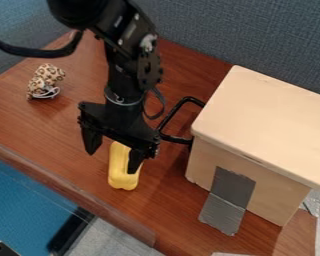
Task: Move the yellow bell pepper to the left side of the table
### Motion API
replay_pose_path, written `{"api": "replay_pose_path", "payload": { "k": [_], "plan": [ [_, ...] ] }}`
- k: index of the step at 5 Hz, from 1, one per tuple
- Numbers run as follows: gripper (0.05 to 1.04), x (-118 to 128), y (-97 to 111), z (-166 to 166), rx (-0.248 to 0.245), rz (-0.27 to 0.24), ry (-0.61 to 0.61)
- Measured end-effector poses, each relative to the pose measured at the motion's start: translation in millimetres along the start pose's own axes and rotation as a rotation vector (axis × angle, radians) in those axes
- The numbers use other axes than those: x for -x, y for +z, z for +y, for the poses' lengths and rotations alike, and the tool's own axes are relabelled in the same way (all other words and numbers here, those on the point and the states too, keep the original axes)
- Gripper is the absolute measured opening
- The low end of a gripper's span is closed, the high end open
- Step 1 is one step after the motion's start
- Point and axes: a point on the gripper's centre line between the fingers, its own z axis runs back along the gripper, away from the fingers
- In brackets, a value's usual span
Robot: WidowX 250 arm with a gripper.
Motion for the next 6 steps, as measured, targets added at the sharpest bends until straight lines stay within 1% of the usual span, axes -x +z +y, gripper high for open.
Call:
{"api": "replay_pose_path", "payload": {
  "k": [1, 2, 3, 4, 5, 6],
  "plan": [
    [1.000, 1, -24, 1, -0.013, 0.072, 0.032],
    [0.948, 1, -33, 1, -0.014, 0.091, 0.044],
    [0.809, 0, -33, 0, -0.006, 0.079, 0.013],
    [0.808, -9, -7, 1, 0.007, -0.007, -0.014],
    [0.808, -14, 20, 21, 0.018, -0.089, -0.007],
    [0.808, -11, 15, 51, 0.056, -0.053, 0.038]
  ]
}}
